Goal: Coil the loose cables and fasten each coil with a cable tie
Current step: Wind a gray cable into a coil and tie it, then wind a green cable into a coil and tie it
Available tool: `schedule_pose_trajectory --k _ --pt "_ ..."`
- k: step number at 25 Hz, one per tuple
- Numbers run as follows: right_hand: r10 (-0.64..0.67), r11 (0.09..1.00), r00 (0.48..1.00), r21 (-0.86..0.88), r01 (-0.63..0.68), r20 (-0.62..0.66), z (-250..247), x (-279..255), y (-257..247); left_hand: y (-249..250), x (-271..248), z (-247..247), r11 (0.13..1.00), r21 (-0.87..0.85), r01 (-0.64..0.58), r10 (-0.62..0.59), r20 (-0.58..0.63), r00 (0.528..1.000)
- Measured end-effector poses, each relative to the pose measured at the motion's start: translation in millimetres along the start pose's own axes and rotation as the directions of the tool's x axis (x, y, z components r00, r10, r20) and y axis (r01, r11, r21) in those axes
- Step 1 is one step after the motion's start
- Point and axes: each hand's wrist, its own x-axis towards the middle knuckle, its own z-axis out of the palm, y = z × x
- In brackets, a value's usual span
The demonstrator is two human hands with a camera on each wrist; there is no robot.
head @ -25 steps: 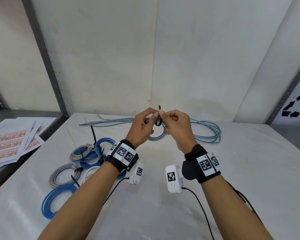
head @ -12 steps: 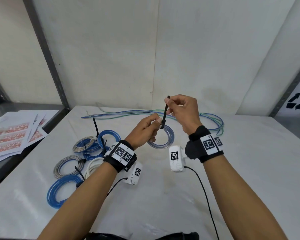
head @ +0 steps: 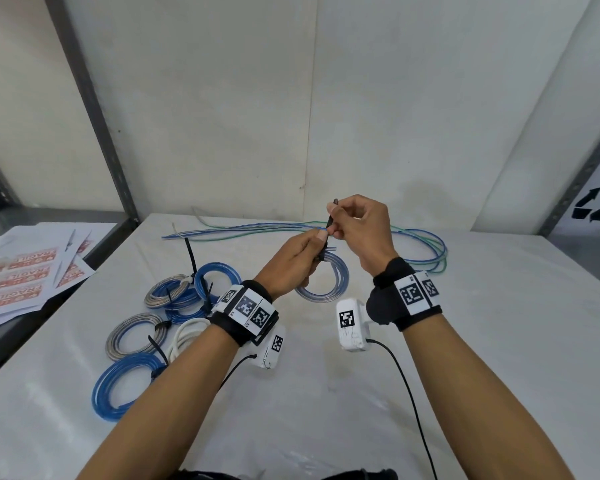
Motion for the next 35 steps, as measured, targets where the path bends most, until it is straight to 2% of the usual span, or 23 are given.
schedule_pose_trajectory --k 6,12,18,21,24,26,28,29,32,35 --pt "-0.047 0.999 0.992 -0.002 0.047 -0.116 4.1 7.8 -5.0 -0.2 5.1 -0.1 0.997 0.004 -0.072 0.072 -0.054 0.996" --pt "0.061 0.981 0.979 0.194 -0.023 -0.194 16.9 10.1 -11.6 -0.3 9.6 0.4 0.991 -0.101 -0.083 0.070 -0.128 0.989" --pt "0.093 0.951 0.959 0.310 -0.005 -0.268 15.1 20.6 -24.2 12.1 14.8 4.5 0.975 -0.195 -0.110 0.087 -0.126 0.988" --pt "0.123 0.942 0.975 0.332 -0.056 -0.186 12.4 19.7 -24.3 17.0 8.9 -2.2 0.985 -0.148 -0.091 0.075 -0.110 0.991" --pt "0.073 0.982 0.996 0.171 -0.079 0.042 11.2 19.8 -31.3 23.9 -2.9 -35.0 0.979 0.155 -0.130 0.139 -0.049 0.989" --pt "0.054 0.998 0.979 0.026 -0.060 0.196 10.9 20.0 -34.0 25.1 -12.6 -57.1 0.917 0.378 -0.128 0.122 0.041 0.992" --pt "0.118 0.988 0.914 -0.134 -0.070 0.387 12.8 16.4 -30.1 21.2 -25.3 -66.3 0.797 0.596 -0.097 0.015 0.140 0.990" --pt "0.173 0.971 0.856 -0.228 -0.067 0.488 14.4 12.1 -25.6 17.7 -32.8 -62.1 0.714 0.695 -0.083 -0.060 0.179 0.982" --pt "0.351 0.903 0.620 -0.428 -0.026 0.702 12.3 -2.6 -10.4 7.3 -50.8 -30.0 0.496 0.865 -0.078 -0.260 0.234 0.937" --pt "0.489 0.861 0.373 -0.505 -0.061 0.788 5.0 -16.6 0.3 -4.4 -59.2 -5.7 0.304 0.946 -0.112 -0.462 0.249 0.851"
